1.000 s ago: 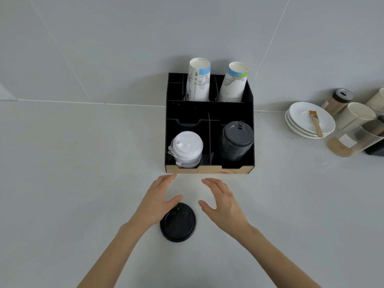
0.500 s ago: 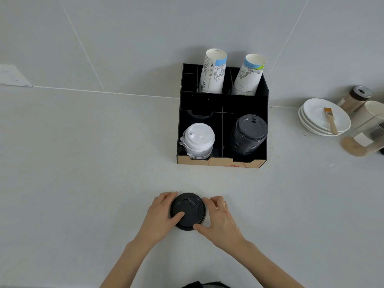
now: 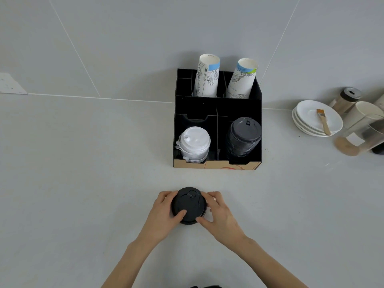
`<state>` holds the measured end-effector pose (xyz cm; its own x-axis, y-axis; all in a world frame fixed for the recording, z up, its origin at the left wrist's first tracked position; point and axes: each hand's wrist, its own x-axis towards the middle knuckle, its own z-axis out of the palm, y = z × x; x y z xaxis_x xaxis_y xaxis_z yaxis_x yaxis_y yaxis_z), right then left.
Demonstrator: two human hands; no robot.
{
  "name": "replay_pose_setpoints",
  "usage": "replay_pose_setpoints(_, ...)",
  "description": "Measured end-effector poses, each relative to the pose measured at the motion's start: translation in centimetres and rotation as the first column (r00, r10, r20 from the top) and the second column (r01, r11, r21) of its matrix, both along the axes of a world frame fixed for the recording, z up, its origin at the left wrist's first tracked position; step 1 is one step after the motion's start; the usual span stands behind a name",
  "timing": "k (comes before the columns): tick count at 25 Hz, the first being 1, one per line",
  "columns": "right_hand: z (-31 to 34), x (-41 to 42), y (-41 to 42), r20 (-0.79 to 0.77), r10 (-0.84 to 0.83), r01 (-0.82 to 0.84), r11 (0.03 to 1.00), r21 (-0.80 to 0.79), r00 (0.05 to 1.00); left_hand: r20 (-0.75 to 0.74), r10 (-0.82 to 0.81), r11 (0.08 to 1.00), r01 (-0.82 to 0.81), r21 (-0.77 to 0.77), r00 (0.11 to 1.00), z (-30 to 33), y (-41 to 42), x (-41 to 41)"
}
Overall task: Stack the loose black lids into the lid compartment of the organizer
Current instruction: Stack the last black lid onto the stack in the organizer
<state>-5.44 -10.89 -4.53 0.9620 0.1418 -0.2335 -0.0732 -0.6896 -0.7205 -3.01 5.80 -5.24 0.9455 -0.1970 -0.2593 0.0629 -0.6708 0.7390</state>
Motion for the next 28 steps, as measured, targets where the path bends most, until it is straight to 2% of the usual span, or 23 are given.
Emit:
replay_pose_setpoints(12, 2.4, 2.4, -3.3, 0.227, -0.120, 0.092, 0.987, 0.129, 0.966, 0.159, -0.083, 0.992, 0.098, -0.085, 0.984, 3.1, -2.8, 2.7)
replay_pose_setpoints(20, 4.3, 3.0, -5.5, 0.328, -0.121, 0.101, 0.992, 0.078, 0.937, 0.263, -0.159, 0.980, 0.184, -0.072, 0.951, 4.6, -5.3, 4.2)
replay_pose_setpoints(28, 6.6, 4.2, -7.7, 0.377, -0.223, 0.193, 0.974, 0.116, 0.899, 0.319, -0.171, 0.976, 0.204, -0.072, 0.932, 7.1, -8.0, 6.4)
